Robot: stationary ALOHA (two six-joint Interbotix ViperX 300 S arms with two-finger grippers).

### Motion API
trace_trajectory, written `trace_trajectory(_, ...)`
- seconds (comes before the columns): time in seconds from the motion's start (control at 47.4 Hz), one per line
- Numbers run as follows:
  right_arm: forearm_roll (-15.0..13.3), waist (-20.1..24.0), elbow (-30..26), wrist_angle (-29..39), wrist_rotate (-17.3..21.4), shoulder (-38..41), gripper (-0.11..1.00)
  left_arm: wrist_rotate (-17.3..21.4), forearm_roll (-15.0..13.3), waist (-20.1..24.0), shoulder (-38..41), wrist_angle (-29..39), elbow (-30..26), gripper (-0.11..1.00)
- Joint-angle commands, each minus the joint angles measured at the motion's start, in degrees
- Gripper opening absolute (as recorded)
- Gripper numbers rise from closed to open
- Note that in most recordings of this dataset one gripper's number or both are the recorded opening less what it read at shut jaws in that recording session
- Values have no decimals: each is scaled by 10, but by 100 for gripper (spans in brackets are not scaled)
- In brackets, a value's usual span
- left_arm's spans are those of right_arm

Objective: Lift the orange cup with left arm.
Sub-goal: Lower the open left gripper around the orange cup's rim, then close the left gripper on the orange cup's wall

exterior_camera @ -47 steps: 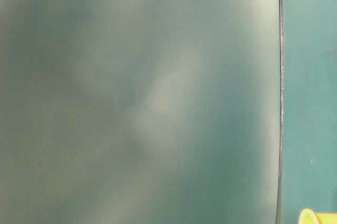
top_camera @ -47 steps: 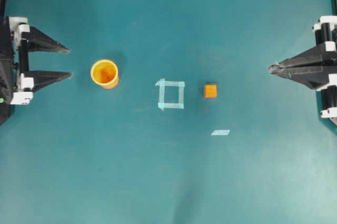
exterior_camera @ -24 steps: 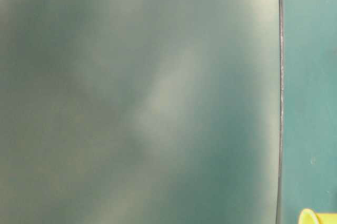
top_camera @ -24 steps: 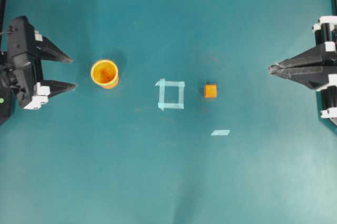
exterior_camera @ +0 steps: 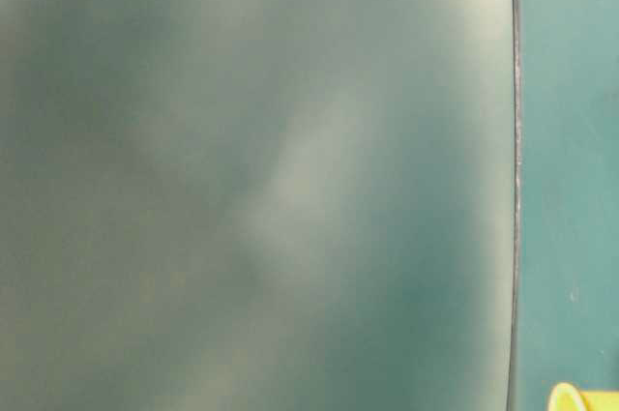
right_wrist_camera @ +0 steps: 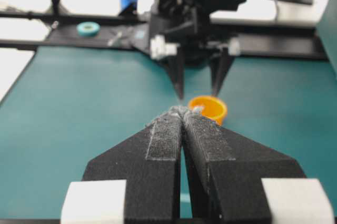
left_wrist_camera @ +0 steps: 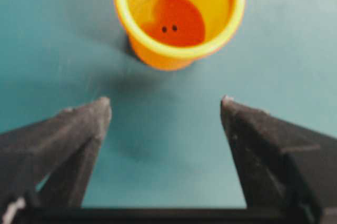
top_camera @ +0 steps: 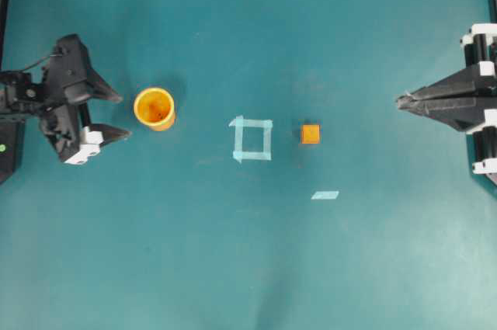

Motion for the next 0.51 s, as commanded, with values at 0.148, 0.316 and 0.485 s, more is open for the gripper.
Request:
trace_trajectory(0.148, -1, 1, -18, -2, 1, 4, 0, -1, 0, 3, 95, -69, -34, 82)
trace_trajectory(0.316, -1, 1, -18, -1, 1, 4, 0, 0, 1, 3, 142, -90, -62, 82)
trace_trajectory(0.485, -1, 0, -18, 0, 1, 7, 0, 8, 0, 3, 164, -102, -83, 82)
